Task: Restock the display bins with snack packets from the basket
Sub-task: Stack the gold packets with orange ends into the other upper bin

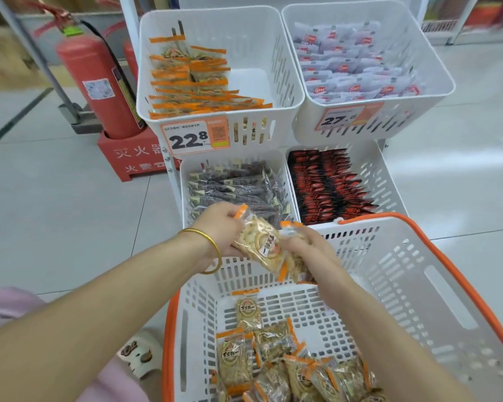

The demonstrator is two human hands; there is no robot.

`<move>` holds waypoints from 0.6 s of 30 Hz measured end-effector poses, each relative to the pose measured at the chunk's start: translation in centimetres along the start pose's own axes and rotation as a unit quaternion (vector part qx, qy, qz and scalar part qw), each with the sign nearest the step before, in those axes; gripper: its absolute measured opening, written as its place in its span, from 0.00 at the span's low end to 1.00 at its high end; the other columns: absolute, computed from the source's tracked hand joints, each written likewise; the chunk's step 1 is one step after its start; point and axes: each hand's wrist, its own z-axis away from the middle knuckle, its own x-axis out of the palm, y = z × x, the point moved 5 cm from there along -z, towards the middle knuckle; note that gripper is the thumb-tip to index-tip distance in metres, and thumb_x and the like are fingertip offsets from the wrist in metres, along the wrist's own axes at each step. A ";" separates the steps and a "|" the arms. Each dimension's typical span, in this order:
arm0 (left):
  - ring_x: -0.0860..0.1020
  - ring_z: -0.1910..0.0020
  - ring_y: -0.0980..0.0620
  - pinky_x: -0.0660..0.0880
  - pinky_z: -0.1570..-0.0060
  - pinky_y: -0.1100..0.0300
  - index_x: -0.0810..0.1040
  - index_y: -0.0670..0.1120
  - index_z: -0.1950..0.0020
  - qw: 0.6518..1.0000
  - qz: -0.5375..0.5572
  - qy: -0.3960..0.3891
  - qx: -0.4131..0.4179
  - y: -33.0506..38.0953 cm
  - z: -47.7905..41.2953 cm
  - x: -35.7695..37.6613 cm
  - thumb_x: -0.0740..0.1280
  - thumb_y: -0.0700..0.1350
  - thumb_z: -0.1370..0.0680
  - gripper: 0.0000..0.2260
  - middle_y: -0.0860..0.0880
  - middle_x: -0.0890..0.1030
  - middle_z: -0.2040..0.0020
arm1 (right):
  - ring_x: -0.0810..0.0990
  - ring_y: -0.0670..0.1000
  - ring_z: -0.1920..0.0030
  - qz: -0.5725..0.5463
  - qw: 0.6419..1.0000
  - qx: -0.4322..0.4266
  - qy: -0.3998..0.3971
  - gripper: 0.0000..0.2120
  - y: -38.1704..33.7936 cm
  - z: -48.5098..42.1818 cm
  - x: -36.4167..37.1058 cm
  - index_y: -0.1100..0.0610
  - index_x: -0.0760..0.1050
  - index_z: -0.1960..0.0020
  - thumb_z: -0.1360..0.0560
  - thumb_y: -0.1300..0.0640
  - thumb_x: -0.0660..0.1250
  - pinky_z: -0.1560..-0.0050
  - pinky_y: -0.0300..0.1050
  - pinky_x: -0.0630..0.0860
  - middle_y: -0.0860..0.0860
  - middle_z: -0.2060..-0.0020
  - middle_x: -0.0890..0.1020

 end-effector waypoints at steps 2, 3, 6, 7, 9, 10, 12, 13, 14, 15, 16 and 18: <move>0.80 0.58 0.44 0.80 0.57 0.44 0.75 0.46 0.50 0.999 0.020 0.030 -0.011 -0.3 -0.5 -0.5 0.53 0.30 0.21 0.16 0.43 0.76 0.50 | 0.74 0.47 0.69 -0.075 0.997 0.026 0.017 0.34 0.8 -0.4 -1.0 0.53 0.64 0.30 0.32 0.45 0.72 0.74 0.39 0.69 0.52 0.54 0.75; 0.80 0.53 0.42 0.79 0.55 0.42 0.74 0.49 0.42 0.999 0.020 0.046 -0.016 -0.5 -0.9 -0.8 0.52 0.29 0.21 0.20 0.44 0.74 0.43 | 0.72 0.47 0.71 -0.117 0.992 0.035 0.010 0.36 0.9 -0.5 -1.3 0.50 0.62 0.29 0.31 0.44 0.72 0.76 0.39 0.68 0.52 0.56 0.75; 0.80 0.49 0.41 0.80 0.54 0.43 0.72 0.53 0.38 0.996 0.047 0.063 -0.036 -1.0 -1.2 -0.9 0.49 0.27 0.22 0.26 0.44 0.72 0.40 | 0.69 0.48 0.73 -0.200 0.978 0.055 -0.012 0.42 0.8 -0.4 -1.7 0.45 0.61 0.32 0.41 0.40 0.74 0.78 0.39 0.65 0.52 0.57 0.73; 0.80 0.50 0.42 0.80 0.53 0.43 0.74 0.52 0.41 0.996 0.055 0.064 -0.038 -1.1 -1.3 -0.8 0.48 0.27 0.23 0.25 0.43 0.74 0.42 | 0.68 0.48 0.74 -0.217 0.974 0.059 -0.016 0.40 0.7 -0.3 -1.7 0.48 0.64 0.35 0.44 0.41 0.75 0.78 0.38 0.63 0.52 0.58 0.72; 0.80 0.52 0.44 0.79 0.50 0.43 0.75 0.49 0.44 0.995 0.069 0.065 -0.038 -1.1 -1.2 -0.5 0.49 0.27 0.23 0.23 0.43 0.75 0.46 | 0.67 0.48 0.73 -0.266 0.962 0.063 -0.022 0.31 0.7 -0.2 -1.7 0.54 0.68 0.45 0.42 0.46 0.76 0.77 0.39 0.63 0.53 0.60 0.72; 0.79 0.55 0.45 0.78 0.49 0.44 0.74 0.48 0.43 0.994 0.072 0.070 -0.037 -1.0 -1.1 -0.4 0.49 0.27 0.22 0.22 0.43 0.76 0.48 | 0.68 0.49 0.72 -0.296 0.953 0.066 -0.024 0.25 0.7 -0.2 -1.6 0.56 0.69 0.48 0.39 0.49 0.75 0.76 0.40 0.66 0.53 0.60 0.72; 0.78 0.59 0.47 0.78 0.53 0.48 0.73 0.47 0.43 0.993 0.074 0.077 -0.038 -0.9 -0.9 -0.4 0.51 0.28 0.22 0.19 0.41 0.77 0.47 | 0.73 0.52 0.68 -0.358 0.931 0.070 -0.019 0.15 0.4 -0.2 -1.6 0.61 0.72 0.50 0.30 0.52 0.70 0.70 0.44 0.74 0.55 0.60 0.73; 0.77 0.59 0.47 0.78 0.56 0.50 0.72 0.47 0.44 0.993 0.081 0.081 -0.040 -1.0 -0.8 -0.4 0.52 0.28 0.22 0.18 0.39 0.77 0.45 | 0.75 0.53 0.67 -0.377 0.924 0.068 -0.009 0.11 0.3 -0.3 -1.8 0.62 0.73 0.51 0.26 0.54 0.66 0.66 0.47 0.78 0.57 0.62 0.74; 0.77 0.59 0.47 0.78 0.59 0.51 0.72 0.47 0.44 0.991 0.092 0.085 -0.044 -1.0 -0.7 -0.3 0.53 0.28 0.22 0.18 0.39 0.76 0.44 | 0.77 0.54 0.66 -0.382 0.922 0.063 0.003 0.10 0.2 -0.4 -1.9 0.63 0.74 0.52 0.25 0.56 0.64 0.61 0.50 0.80 0.58 0.64 0.75; 0.77 0.60 0.47 0.79 0.62 0.53 0.72 0.47 0.42 0.989 0.107 0.088 -0.047 -1.0 -0.7 -0.4 0.54 0.27 0.22 0.18 0.38 0.75 0.43 | 0.78 0.54 0.66 -0.373 0.926 0.054 0.015 0.08 0.1 -0.4 -2.1 0.63 0.74 0.54 0.24 0.57 0.62 0.56 0.54 0.80 0.58 0.66 0.77; 0.77 0.60 0.48 0.78 0.65 0.54 0.71 0.46 0.39 0.987 0.124 0.088 -0.052 -1.1 -0.6 -0.3 0.55 0.26 0.23 0.19 0.39 0.75 0.42 | 0.79 0.55 0.66 -0.356 0.933 0.041 0.025 0.07 -0.1 -0.4 -2.2 0.62 0.74 0.55 0.24 0.59 0.61 0.54 0.57 0.78 0.57 0.67 0.78; 0.78 0.58 0.48 0.77 0.67 0.56 0.69 0.42 0.33 0.984 0.154 0.071 -0.056 -1.3 -0.6 -0.1 0.55 0.24 0.24 0.23 0.40 0.74 0.40 | 0.80 0.55 0.66 -0.332 0.943 0.009 0.034 0.06 -0.7 -0.3 -2.3 0.59 0.74 0.59 0.24 0.61 0.62 0.53 0.61 0.77 0.56 0.66 0.79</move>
